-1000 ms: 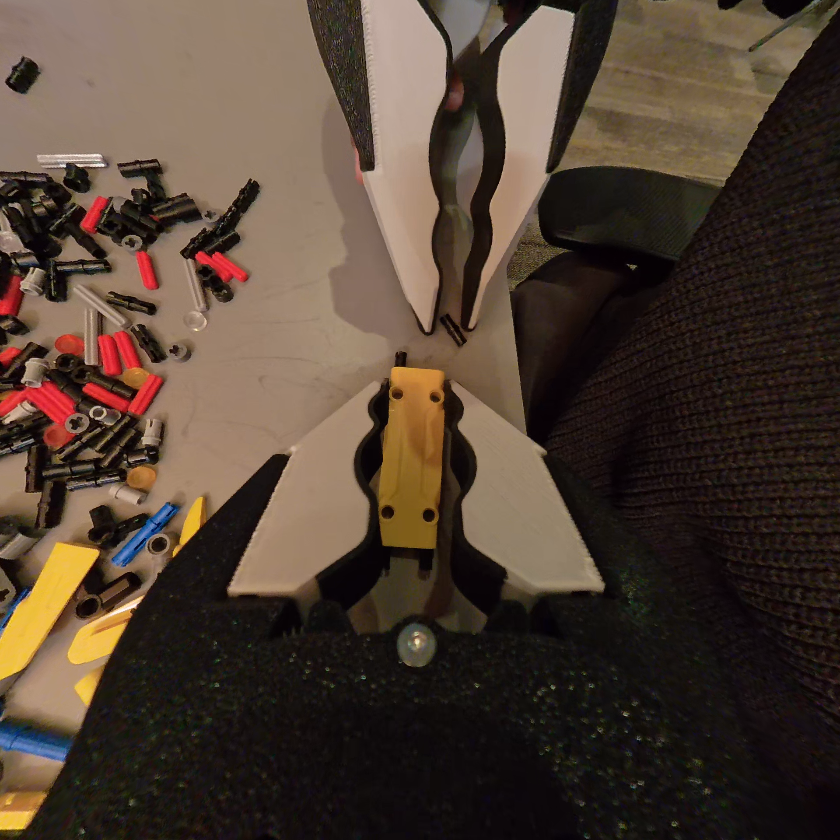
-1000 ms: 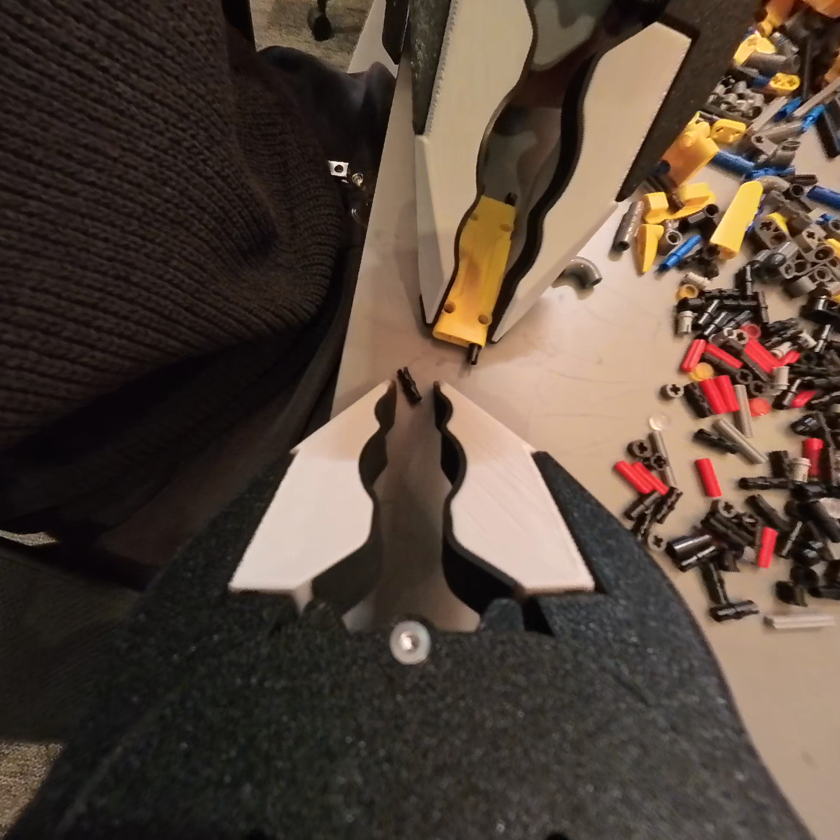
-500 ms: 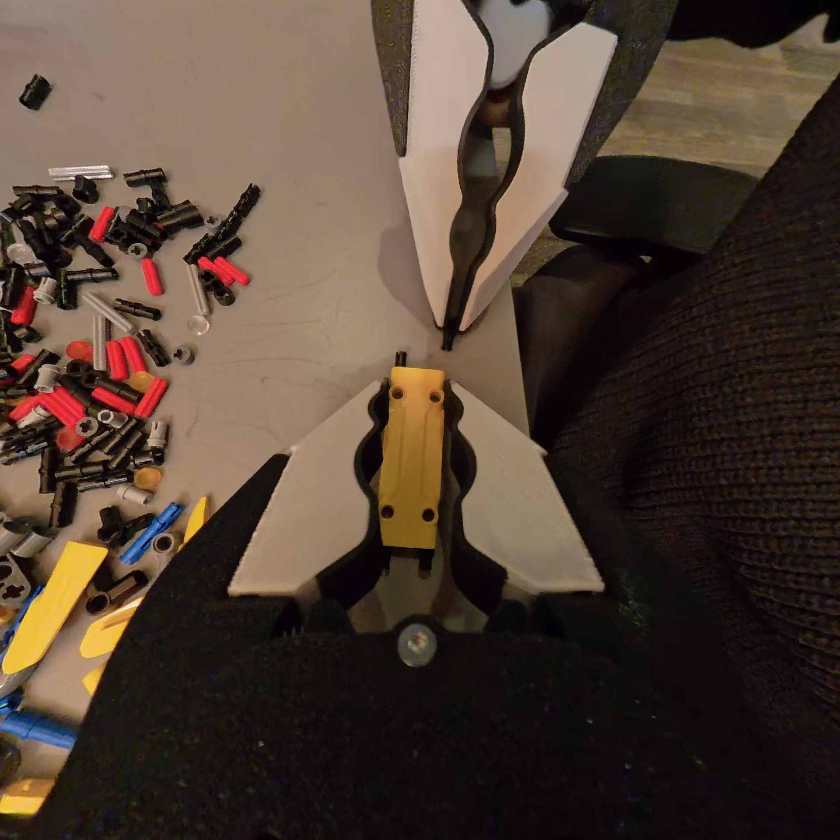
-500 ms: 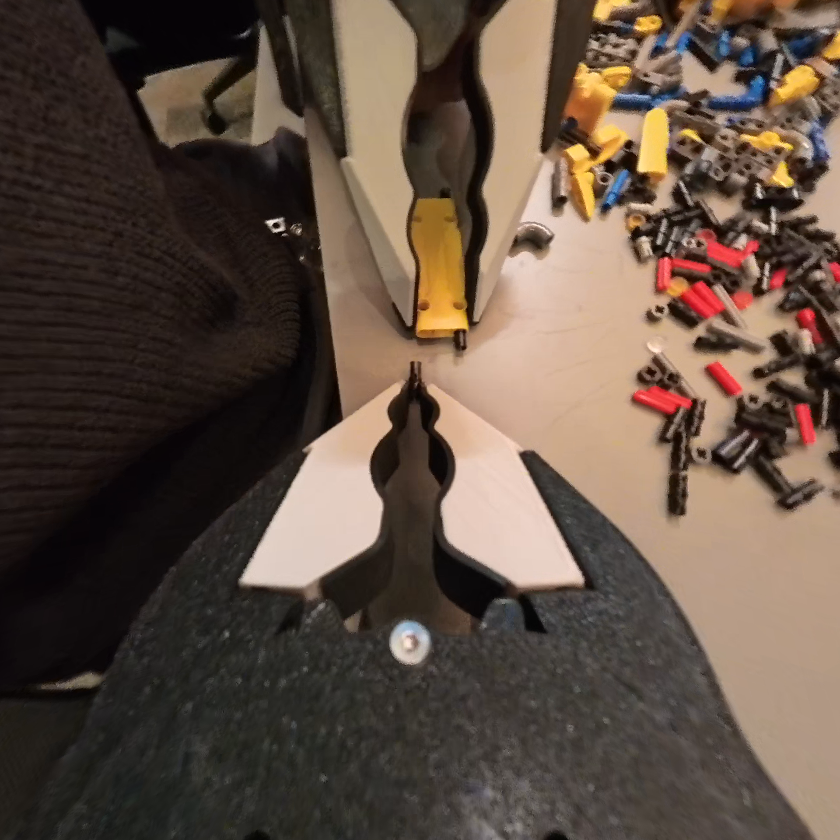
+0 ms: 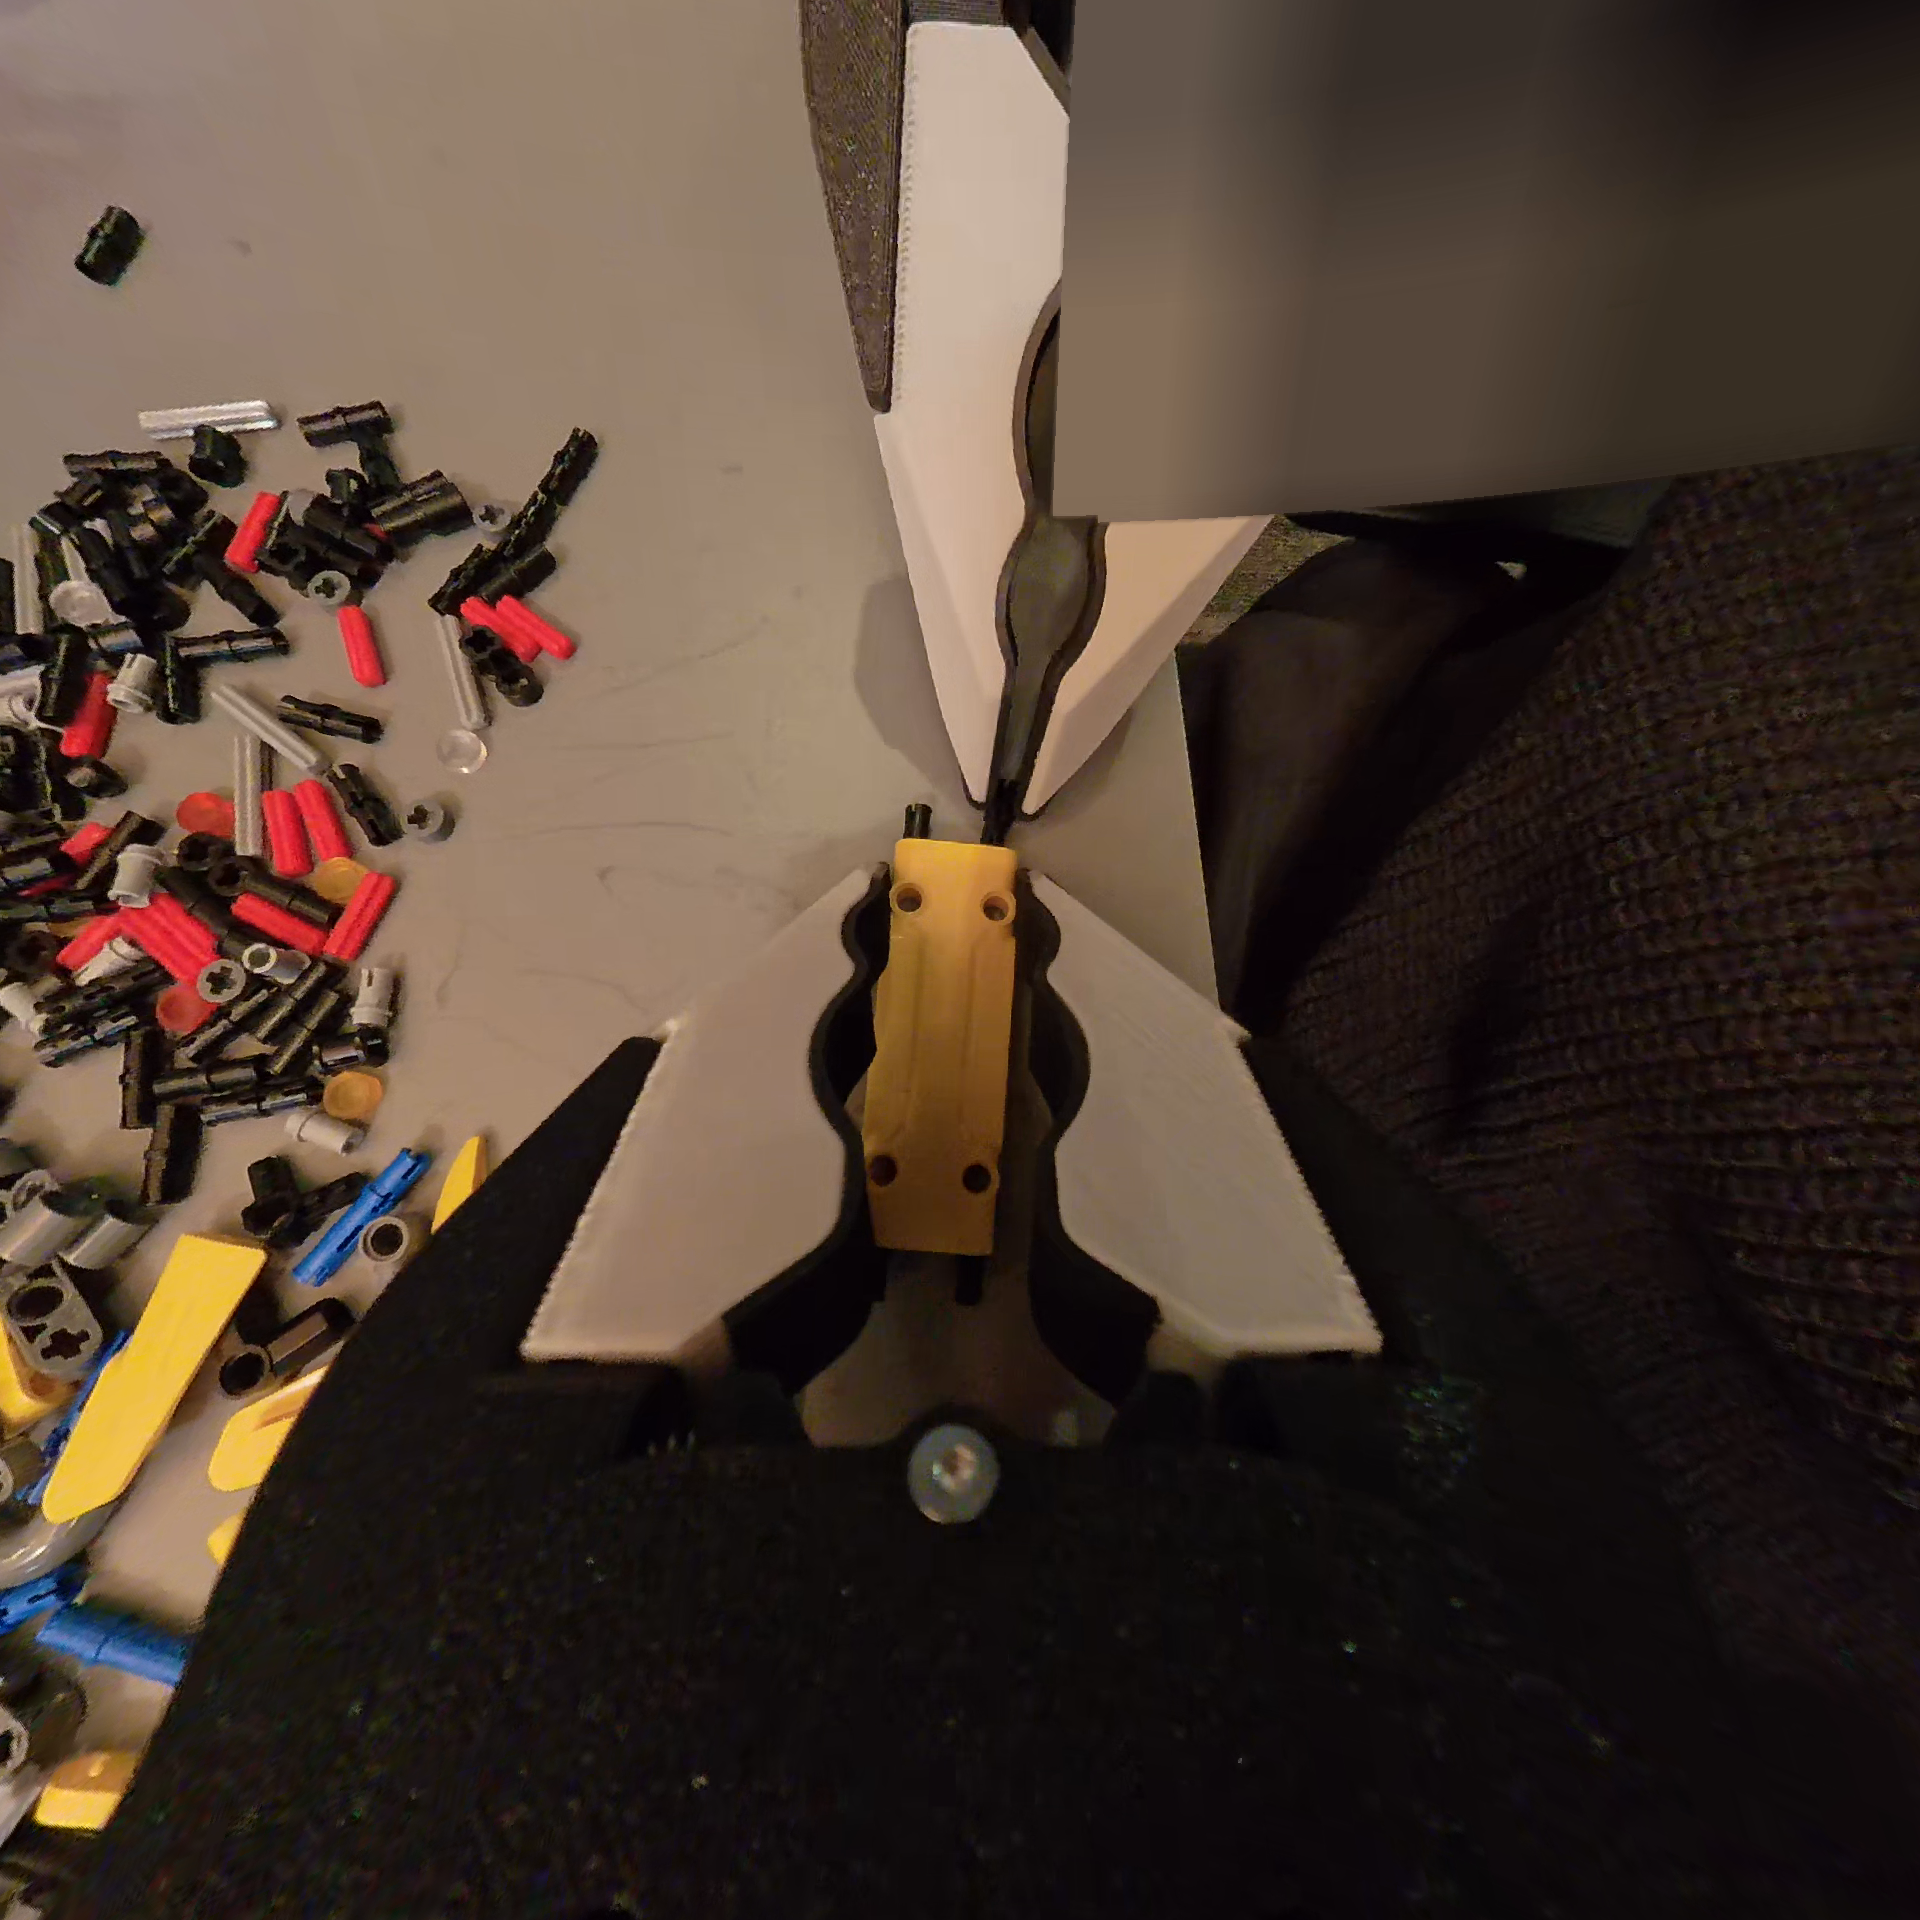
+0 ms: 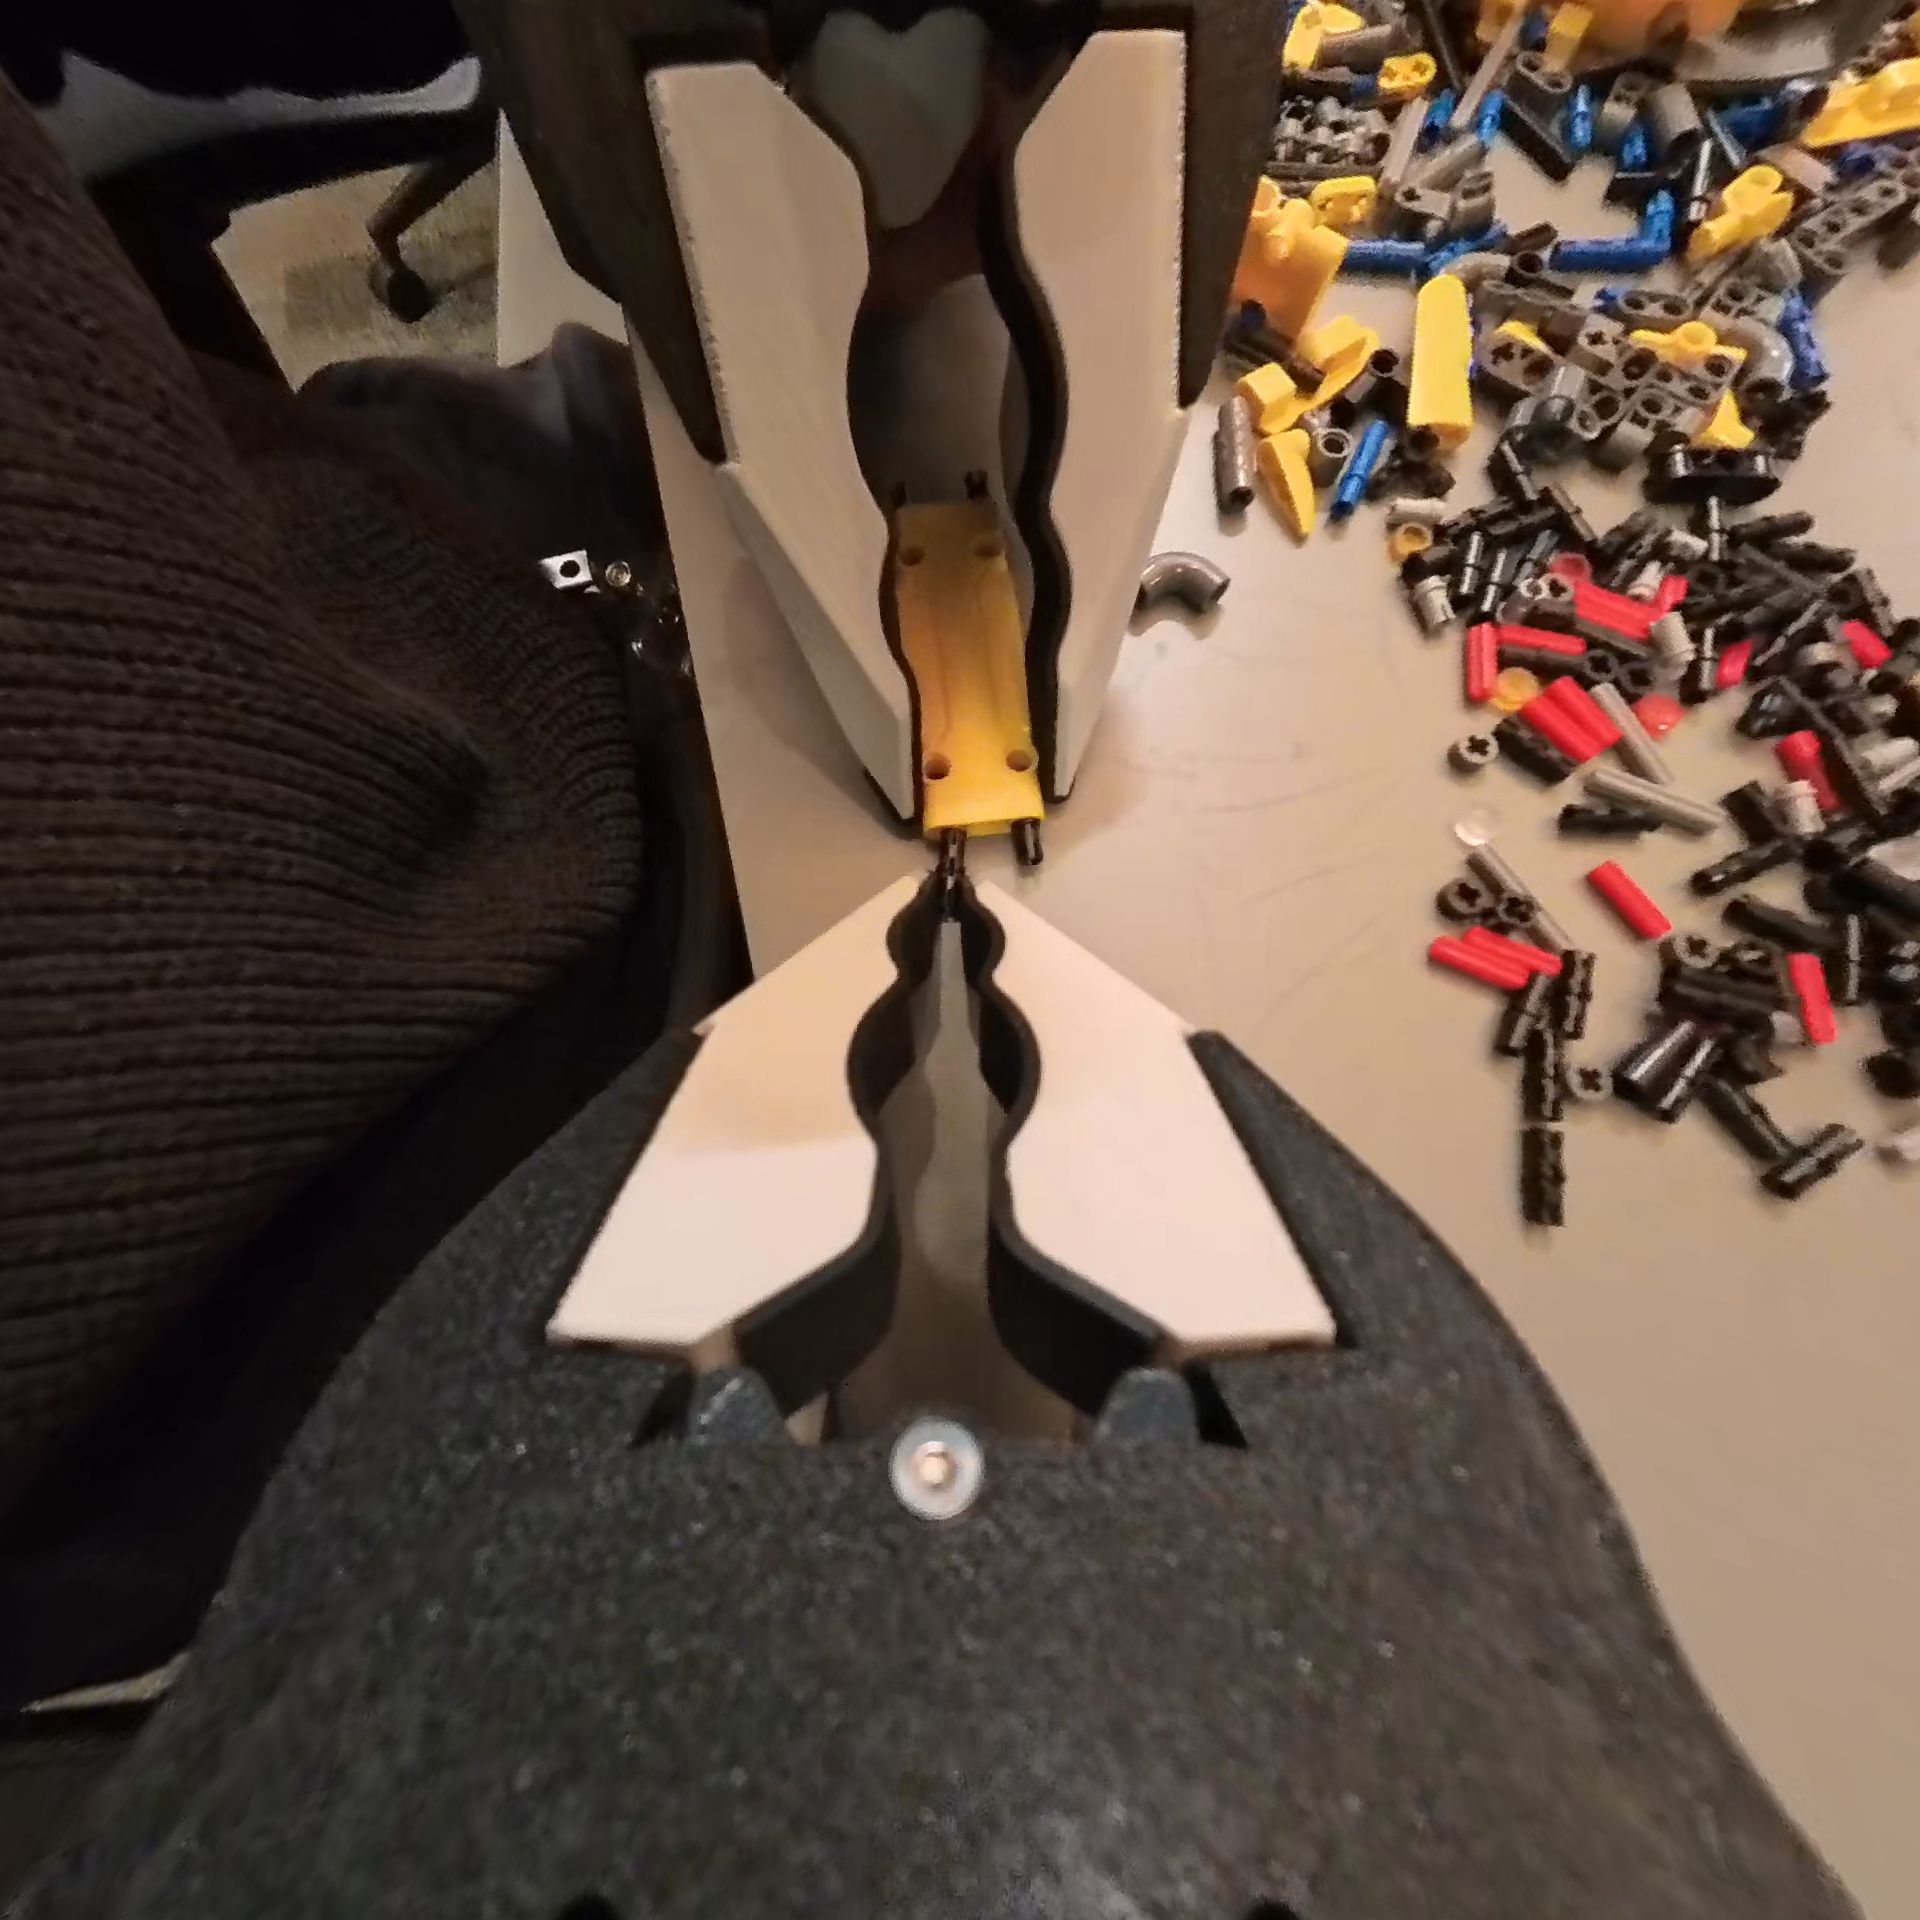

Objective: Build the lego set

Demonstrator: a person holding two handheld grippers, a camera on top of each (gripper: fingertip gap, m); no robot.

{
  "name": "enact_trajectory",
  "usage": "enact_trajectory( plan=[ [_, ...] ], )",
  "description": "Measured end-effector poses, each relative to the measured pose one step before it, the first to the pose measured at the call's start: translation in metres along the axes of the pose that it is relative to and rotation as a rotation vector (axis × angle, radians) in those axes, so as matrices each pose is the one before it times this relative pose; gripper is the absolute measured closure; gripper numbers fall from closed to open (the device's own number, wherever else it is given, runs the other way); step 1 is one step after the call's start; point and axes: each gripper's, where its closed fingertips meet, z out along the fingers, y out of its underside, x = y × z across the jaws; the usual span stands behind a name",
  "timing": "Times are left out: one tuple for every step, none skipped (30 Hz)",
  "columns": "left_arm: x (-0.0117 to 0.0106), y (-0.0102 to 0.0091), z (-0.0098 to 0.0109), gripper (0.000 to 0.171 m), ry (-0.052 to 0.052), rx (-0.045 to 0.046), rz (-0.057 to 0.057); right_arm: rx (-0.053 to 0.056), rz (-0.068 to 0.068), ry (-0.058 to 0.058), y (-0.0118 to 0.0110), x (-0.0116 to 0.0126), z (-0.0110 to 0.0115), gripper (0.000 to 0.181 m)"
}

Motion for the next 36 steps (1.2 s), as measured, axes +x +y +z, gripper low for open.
enact_trajectory(
  plan=[
    [-0.00008, -0.0001, 0.00001, 0.148, 0.0015, 0.00042, -0.0022, -0.0003, -0.0122, -0.0101, 0.00026, -0.0002, -0.00013, 0.178],
    [0.00005, -0.00007, -0.00012, 0.148, 0.0048, 0.00066, -0.0052, 0.0004, -0.0098, -0.0117, 0.0, -0.00036, -0.00006, 0.178],
    [-0.00001, -0.00003, -0.00013, 0.148, 0.0069, 0.00092, -0.0074, -0.0006, -0.0144, -0.0095, -0.00004, -0.00024, 0.00009, 0.178],
    [0.00003, -0.00013, -0.00002, 0.148, 0.0066, 0.00072, -0.007, -0.0024, -0.0234, -0.0045, -0.00014, -0.00036, 0.00026, 0.178],
    [0.00001, 0.0, -0.00018, 0.148, 0.0047, 0.00003, -0.0048, -0.006, -0.0232, -0.0014, -0.00013, -0.00022, 0.00036, 0.178],
    [-0.00004, 0.00004, 0.00003, 0.149, 0.002, -0.00014, -0.0019, -0.0093, -0.0146, 0.0006, -0.00014, 0.00021, 0.00032, 0.178],
    [0.00006, 0.0001, -0.00006, 0.149, -0.0001, -0.0004, 0.0003, -0.0074, -0.0063, -0.0019, -0.0002, 0.00024, 0.00022, 0.178],
    [-0.00007, 0.00003, 0.00002, 0.149, -0.001, -0.00034, 0.0009, -0.0023, -0.0061, -0.0031, -0.00009, 0.00011, 0.00013, 0.178],
    [-0.00003, 0.00005, 0.00004, 0.149, -0.0019, -0.00025, 0.0018, 0.0027, -0.0053, -0.0045, 0.00002, 0.00002, 0.00008, 0.178],
    [0.00006, 0.00005, 0.00007, 0.149, -0.0021, -0.00034, 0.002, 0.0053, -0.0018, -0.0071, -0.00004, -0.00013, -0.00005, 0.178],
    [-0.00014, 0.00002, 0.00002, 0.149, -0.0015, -0.00027, 0.0008, 0.0049, -0.0009, -0.0087, -0.00009, -0.00002, 0.00002, 0.178],
    [-0.00015, 0.0, 0.00011, 0.149, -0.0028, -0.00058, 0.0012, 0.0027, -0.0017, -0.0078, -0.00005, 0.00002, 0.00015, 0.178],
    [-0.00017, 0.00021, 0.00006, 0.149, -0.0063, -0.00128, 0.005, 0.0, 0.0047, -0.0083, -0.00009, 0.00003, 0.00012, 0.178],
    [-0.00005, 0.00015, 0.0001, 0.149, -0.0075, -0.00068, 0.0043, -0.0008, 0.011, -0.0097, -0.00014, 0.00011, 0.00005, 0.178],
    [-0.00005, 0.00011, -0.00004, 0.149, -0.0055, 0.00011, -0.0014, 0.0033, 0.0164, -0.0104, -0.00008, 0.00008, 0.00002, 0.179],
    [0.0001, 0.00001, 0.0, 0.149, -0.0024, 0.00036, -0.0017, 0.0089, 0.02, -0.0104, -0.00005, 0.00001, 0.00002, 0.178],
    [-0.00007, -0.00007, 0.00007, 0.149, -0.0011, 0.00007, -0.0006, 0.0103, 0.0196, -0.009, -0.00008, 0.00003, -0.00001, 0.178],
    [-0.00004, -0.00003, 0.00003, 0.149, 0.0002, -0.00005, -0.0003, 0.0049, 0.0174, -0.0071, 0.0, -0.00001, -0.00011, 0.178],
    [-0.00001, 0.00005, 0.00003, 0.149, 0.0016, 0.00008, -0.0018, -0.0009, 0.0115, -0.0049, -0.00005, -0.00007, 0.00008, 0.178],
    [0.00003, 0.00007, -0.00007, 0.149, 0.0006, -0.0001, 0.0001, -0.0004, 0.008, -0.006, -0.00012, 0.00011, 0.00007, 0.178],
    [-0.00002, -0.00012, 0.00009, 0.149, 0.0013, 0.0, -0.0008, 0.0009, 0.0139, -0.0104, -0.00013, 0.00001, 0.00007, 0.179],
    [0.00003, 0.00001, -0.00003, 0.149, 0.0008, 0.00005, -0.0008, 0.0016, 0.0234, -0.0136, -0.00014, -0.00006, 0.00001, 0.179],
    [-0.00007, 0.00005, -0.00004, 0.149, -0.0006, -0.00009, 0.0011, 0.0024, 0.0299, -0.0152, -0.00029, 0.00006, 0.00005, 0.179],
    [0.00004, 0.0, 0.0, 0.149, 0.0002, -0.00002, -0.0001, 0.0027, 0.0294, -0.0149, -0.00013, -0.00004, -0.00001, 0.179],
    [0.00005, -0.00005, 0.00006, 0.149, 0.0, -0.00006, 0.0, 0.0025, 0.0282, -0.0141, -0.00018, -0.00015, -0.00002, 0.179],
    [-0.00002, 0.00001, -0.00003, 0.149, 0.0005, 0.00005, -0.0006, 0.0031, 0.0285, -0.0141, -0.0003, -0.00005, -0.00001, 0.179],
    [-0.00006, -0.00004, 0.0, 0.149, 0.0007, 0.0001, -0.0011, 0.0032, 0.0238, -0.0117, -0.00017, -0.00024, 0.00006, 0.179],
    [0.00001, 0.0, 0.00003, 0.149, -0.0006, -0.00012, 0.0006, 0.002, 0.0116, -0.0042, -0.00011, -0.00023, 0.0, 0.179],
    [-0.00007, -0.00004, -0.00003, 0.149, 0.0013, 0.00018, -0.0015, -0.0001, -0.0049, 0.0041, -0.00008, 0.00005, 0.00005, 0.179],
    [-0.00003, 0.0, 0.00006, 0.149, 0.0019, 0.00013, -0.0022, -0.002, -0.0177, 0.01, 0.00005, -0.00003, 0.00013, 0.179],
    [-0.00005, -0.00005, -0.00005, 0.149, 0.0024, 0.00008, -0.0029, -0.0024, -0.0224, 0.0119, -0.00006, 0.00003, 0.00011, 0.179],
    [-0.00006, -0.00008, 0.0, 0.149, 0.0016, 0.00018, -0.0021, -0.0021, -0.0268, 0.0127, 0.0, -0.00009, 0.00012, 0.179],
    [0.00003, -0.00001, 0.0, 0.15, 0.0002, 0.00007, -0.0001, -0.0027, -0.0327, 0.0152, 0.0001, 0.00003, 0.0001, 0.179],
    [-0.00001, -0.00005, 0.00009, 0.15, 0.0024, 0.00017, -0.0029, -0.0033, -0.0376, 0.0188, 0.00003, -0.00006, 0.00009, 0.179],
    [-0.00003, -0.00015, -0.00002, 0.149, 0.0039, 0.00025, -0.0045, -0.0024, -0.0403, 0.0208, -0.00002, -0.00003, 0.00014, 0.179],
    [-0.00005, 0.00006, -0.00001, 0.149, 0.0021, 0.00009, -0.0023, -0.001, -0.0361, 0.0194, -0.00001, 0.00007, 0.00015, 0.179]
  ],
)
